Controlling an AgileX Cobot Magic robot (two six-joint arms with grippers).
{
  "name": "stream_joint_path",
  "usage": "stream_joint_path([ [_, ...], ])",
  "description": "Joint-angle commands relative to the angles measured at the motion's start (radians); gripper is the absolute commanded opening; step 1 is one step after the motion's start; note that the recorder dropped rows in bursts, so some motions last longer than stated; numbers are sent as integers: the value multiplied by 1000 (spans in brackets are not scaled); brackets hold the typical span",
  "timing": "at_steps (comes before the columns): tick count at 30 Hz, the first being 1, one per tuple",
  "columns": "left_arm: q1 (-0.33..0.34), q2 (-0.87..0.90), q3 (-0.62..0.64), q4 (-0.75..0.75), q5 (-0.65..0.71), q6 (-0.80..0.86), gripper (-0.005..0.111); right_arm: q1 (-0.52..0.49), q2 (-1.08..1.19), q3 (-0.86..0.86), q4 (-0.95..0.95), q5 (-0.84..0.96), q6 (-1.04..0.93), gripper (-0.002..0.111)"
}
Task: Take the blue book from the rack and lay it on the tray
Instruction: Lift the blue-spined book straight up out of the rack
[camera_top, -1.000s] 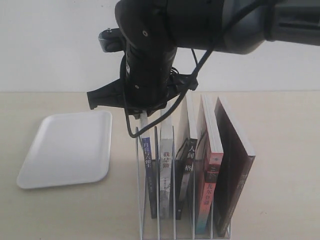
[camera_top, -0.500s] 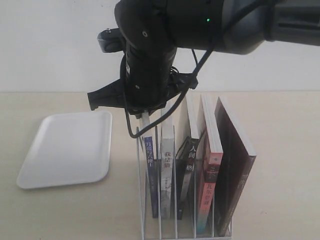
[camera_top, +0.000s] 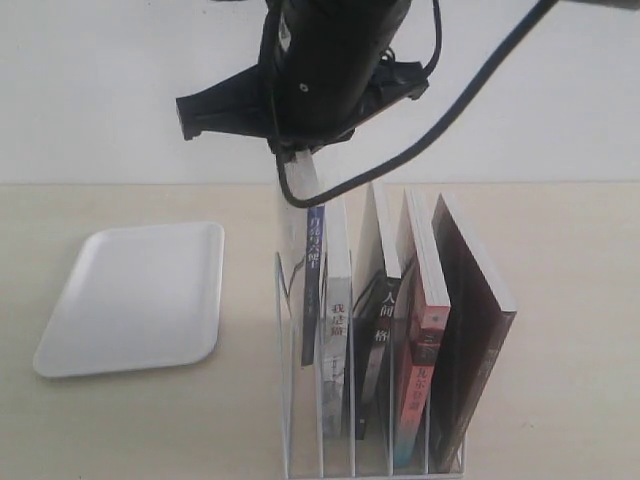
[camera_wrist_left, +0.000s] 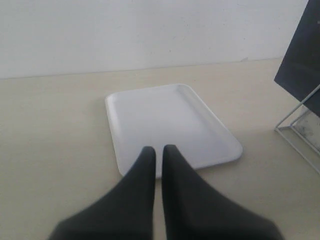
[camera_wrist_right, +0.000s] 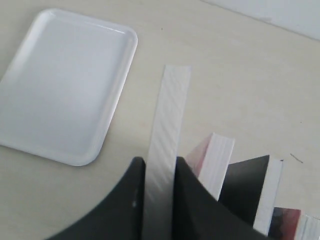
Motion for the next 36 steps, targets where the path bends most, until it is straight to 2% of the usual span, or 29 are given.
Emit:
stream_joint_path([
  [1, 3, -2, 3, -3, -1, 4, 4, -1, -65, -5, -47, -18, -73, 0],
  [23, 3, -2, 3, -3, -1, 4, 4, 1, -204, -5, -58, -76, -198, 0],
  [31, 3, -2, 3, -3, -1, 4, 4, 69, -222, -5, -102, -142, -254, 0],
  [36, 3, -2, 3, -3, -1, 4, 4, 75, -222, -5, -119, -144, -254, 0],
])
